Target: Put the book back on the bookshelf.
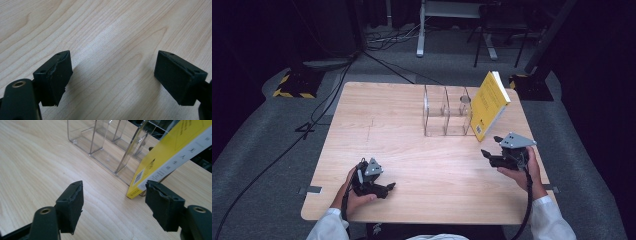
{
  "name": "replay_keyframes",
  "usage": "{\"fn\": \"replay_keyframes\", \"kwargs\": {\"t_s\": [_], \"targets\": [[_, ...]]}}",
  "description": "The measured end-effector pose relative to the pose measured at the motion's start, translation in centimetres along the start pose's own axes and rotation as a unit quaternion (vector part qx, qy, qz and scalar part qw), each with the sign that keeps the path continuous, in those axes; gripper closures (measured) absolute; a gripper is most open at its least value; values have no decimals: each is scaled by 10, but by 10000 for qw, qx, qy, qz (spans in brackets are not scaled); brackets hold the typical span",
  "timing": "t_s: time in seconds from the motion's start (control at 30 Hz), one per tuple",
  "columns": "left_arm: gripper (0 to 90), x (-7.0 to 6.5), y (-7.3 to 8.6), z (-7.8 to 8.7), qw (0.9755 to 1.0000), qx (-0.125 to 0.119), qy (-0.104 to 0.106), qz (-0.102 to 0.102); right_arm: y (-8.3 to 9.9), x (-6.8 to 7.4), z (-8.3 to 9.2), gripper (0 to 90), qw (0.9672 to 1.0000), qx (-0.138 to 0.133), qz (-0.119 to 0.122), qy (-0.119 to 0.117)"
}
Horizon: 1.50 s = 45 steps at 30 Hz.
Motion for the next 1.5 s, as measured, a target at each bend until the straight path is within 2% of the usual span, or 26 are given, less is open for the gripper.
{"fn": "replay_keyframes", "kwargs": {"t_s": [0.27, 0.63, 0.7, 0.83, 1.1, 1.23, 1.5], "targets": [[155, 0, 0, 0, 10000, 2, -7, -4, 16, 8, 10, 292, 9995, 105, 251, -148], [154, 0, 0, 0, 10000, 3, -5, -2, 38, 4, 27, 285, 9993, 178, 291, -168], [154, 0, 0, 0, 10000, -1, 2, 6, 42, 3, 29, 287, 9992, 195, 237, -259], [155, 0, 0, 0, 10000, 2, -6, -1, 52, -1, 34, 286, 9990, 290, 235, -245], [153, 0, 0, 0, 10000, 2, 2, 2, 72, -10, 41, 286, 9986, 484, 116, -192], [153, 0, 0, 0, 10000, 2, 1, 2, 84, -16, 43, 286, 9983, 582, 75, -61], [154, 0, 0, 0, 10000, 2, -8, 2, 109, -31, 52, 285, 9974, 686, -212, -42]]}}
Point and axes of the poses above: each handheld gripper's, and its own axes: z roughly backward along the jaws, y roughly out of its underside, x roughly to its left, the point moved 5 cm from there along -z, roughly forward along the jaws, and after that the axes turned 13 degrees about -z, right-handed, at the moved point
